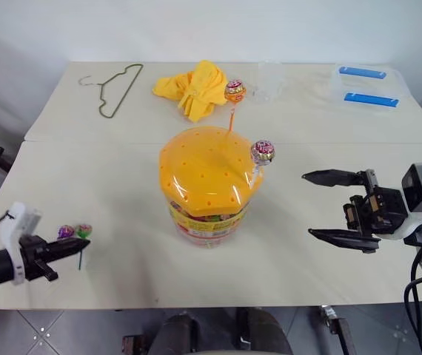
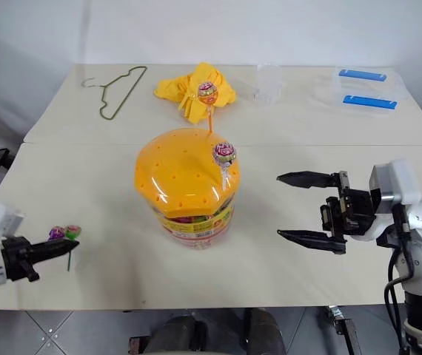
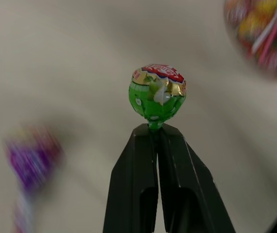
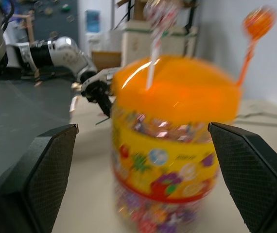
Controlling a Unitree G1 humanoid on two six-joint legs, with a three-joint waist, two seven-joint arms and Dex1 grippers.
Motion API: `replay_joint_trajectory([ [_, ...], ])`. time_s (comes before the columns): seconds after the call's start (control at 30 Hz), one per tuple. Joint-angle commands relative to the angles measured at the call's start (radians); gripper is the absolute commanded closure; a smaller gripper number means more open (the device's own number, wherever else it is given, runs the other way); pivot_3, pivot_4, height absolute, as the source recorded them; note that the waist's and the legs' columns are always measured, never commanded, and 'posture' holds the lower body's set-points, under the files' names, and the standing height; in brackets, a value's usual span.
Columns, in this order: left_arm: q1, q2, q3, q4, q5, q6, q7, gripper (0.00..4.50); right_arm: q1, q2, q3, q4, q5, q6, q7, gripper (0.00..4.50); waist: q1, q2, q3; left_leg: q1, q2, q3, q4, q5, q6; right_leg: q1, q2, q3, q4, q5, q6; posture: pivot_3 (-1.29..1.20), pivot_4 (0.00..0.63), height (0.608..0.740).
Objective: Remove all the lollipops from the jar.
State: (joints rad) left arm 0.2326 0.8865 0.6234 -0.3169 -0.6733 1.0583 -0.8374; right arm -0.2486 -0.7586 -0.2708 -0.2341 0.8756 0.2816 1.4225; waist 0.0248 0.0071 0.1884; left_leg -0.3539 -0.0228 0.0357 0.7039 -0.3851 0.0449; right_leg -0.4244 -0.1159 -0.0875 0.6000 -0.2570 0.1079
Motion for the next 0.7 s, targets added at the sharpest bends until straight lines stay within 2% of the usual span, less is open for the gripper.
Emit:
replay_joint_trajectory([
  [0.03, 0.042, -0.027, 0.017, -0.053, 0.038, -0.012, 0.074, 4.48, 0.005, -0.028, -0.01, -0.001, -0.027, -0.008, 0.017, 0.0, -0.002, 0.0, 0.0, 0.001, 0.0, 0.0, 0.0, 0.0, 0.0, 0.0, 0.0, 0.0, 0.0, 0.0, -0.001, 0.0, 0.15, 0.74],
  [0.17, 0.026, -0.045, -0.022, -0.023, 0.076, -0.05, 0.132, 3.4, 0.026, -0.029, -0.03, -0.008, -0.041, -0.006, -0.002, 0.0, -0.004, 0.003, -0.002, 0.002, 0.001, 0.001, -0.001, 0.0, -0.002, 0.0, 0.001, 0.0, 0.001, -0.001, -0.003, 0.0, 0.15, 0.74],
  [0.27, -0.032, -0.064, 0.021, -0.023, -0.014, -0.062, 0.077, 2.41, 0.056, -0.05, -0.065, -0.035, -0.024, 0.037, -0.047, 0.0, -0.001, 0.005, -0.002, 0.002, 0.001, 0.001, -0.002, 0.0, -0.002, -0.001, 0.0, 0.001, 0.001, -0.002, -0.003, 0.0, 0.15, 0.74],
  [0.37, -0.049, -0.027, 0.092, 0.009, -0.089, -0.204, -0.164, 1.59, 0.07, -0.064, -0.125, -0.123, 0.111, 0.135, -0.117, 0.0, -0.002, 0.005, -0.002, 0.001, 0.001, 0.001, -0.002, 0.0, -0.002, -0.001, 0.0, 0.0, 0.002, -0.002, -0.003, 0.0, 0.15, 0.74],
  [0.43, -0.062, -0.005, 0.116, 0.042, -0.102, -0.274, -0.249, 0.99, 0.066, -0.067, -0.142, -0.165, 0.167, 0.185, -0.174, 0.0, -0.004, 0.005, -0.002, 0.001, 0.001, 0.001, -0.002, 0.0, -0.003, -0.002, 0.001, 0.0, 0.003, -0.002, -0.003, 0.0, 0.15, 0.74],
  [0.53, -0.177, 0.004, 0.125, 0.123, -0.115, -0.406, -0.325, 0.99, -0.004, -0.028, -0.104, -0.221, 0.248, 0.228, -0.278, 0.0, -0.01, 0.006, -0.002, 0.002, 0.002, 0.001, -0.002, -0.001, -0.004, -0.002, 0.001, 0.0, 0.001, -0.002, -0.004, 0.0, 0.15, 0.74],
  [0.7, -0.35, -0.042, 0.092, 0.146, -0.214, -0.489, -0.401, 0.99, -0.098, 0.02, -0.007, -0.233, 0.213, 0.244, -0.343, 0.0, -0.015, 0.006, -0.002, 0.001, 0.001, 0.001, -0.002, 0.0, -0.004, -0.003, 0.002, -0.001, 0.005, -0.002, -0.004, 0.0, 0.15, 0.74],
])
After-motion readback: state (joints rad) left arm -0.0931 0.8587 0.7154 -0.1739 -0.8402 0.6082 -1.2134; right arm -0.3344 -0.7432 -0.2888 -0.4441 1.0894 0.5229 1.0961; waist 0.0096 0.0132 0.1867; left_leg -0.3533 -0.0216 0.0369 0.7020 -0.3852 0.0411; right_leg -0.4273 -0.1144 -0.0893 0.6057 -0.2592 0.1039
